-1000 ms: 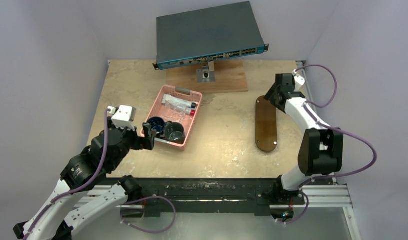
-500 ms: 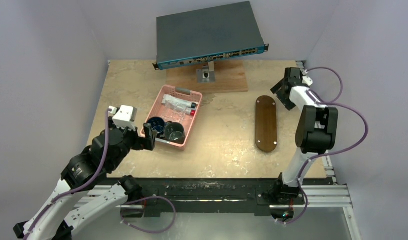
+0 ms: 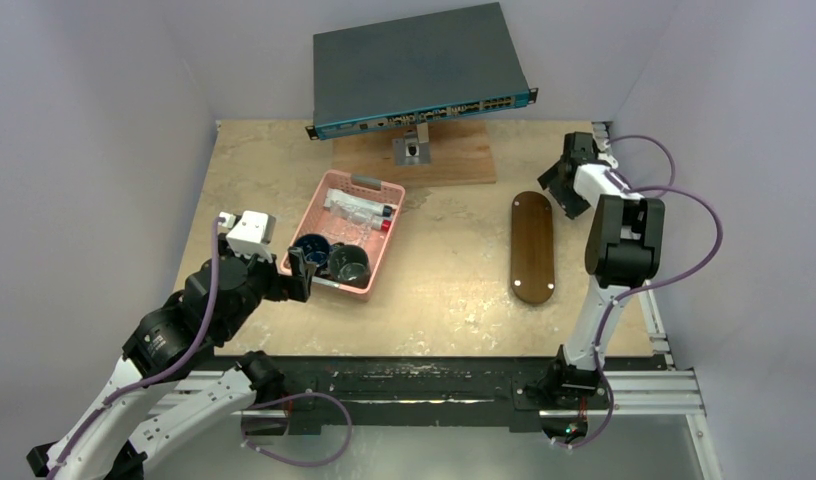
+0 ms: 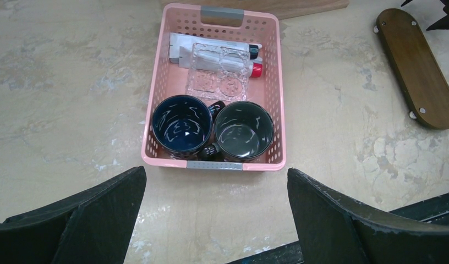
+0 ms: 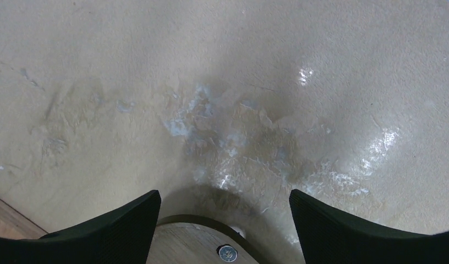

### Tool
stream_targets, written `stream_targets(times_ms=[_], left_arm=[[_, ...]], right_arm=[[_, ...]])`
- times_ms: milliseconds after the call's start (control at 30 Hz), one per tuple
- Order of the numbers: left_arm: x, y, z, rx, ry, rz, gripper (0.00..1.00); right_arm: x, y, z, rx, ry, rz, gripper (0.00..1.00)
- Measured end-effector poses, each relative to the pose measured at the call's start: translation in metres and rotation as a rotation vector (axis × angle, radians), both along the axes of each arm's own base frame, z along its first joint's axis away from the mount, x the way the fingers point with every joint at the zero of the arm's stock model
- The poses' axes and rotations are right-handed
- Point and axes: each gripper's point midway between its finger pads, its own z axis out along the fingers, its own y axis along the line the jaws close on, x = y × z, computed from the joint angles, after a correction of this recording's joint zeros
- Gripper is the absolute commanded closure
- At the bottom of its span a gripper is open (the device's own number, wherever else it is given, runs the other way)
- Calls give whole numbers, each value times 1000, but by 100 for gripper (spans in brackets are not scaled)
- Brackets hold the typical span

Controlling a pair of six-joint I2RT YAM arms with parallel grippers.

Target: Prepare toiletry sets of a toothbrush and toothpaste on the tray

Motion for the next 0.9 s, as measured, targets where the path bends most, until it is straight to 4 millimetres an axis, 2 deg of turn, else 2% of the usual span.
stream_targets(times_ms=[233, 600, 900], left_arm=[[0, -1, 0, -2, 1, -5, 0], [-1, -2, 0, -5, 4, -12, 0], [-1, -2, 0, -4, 4, -11, 0]], right_arm=[[1, 14, -5, 17, 13, 49, 14], [1, 54, -9, 14, 35, 202, 18], [-10, 101, -15, 18, 53, 416, 20]])
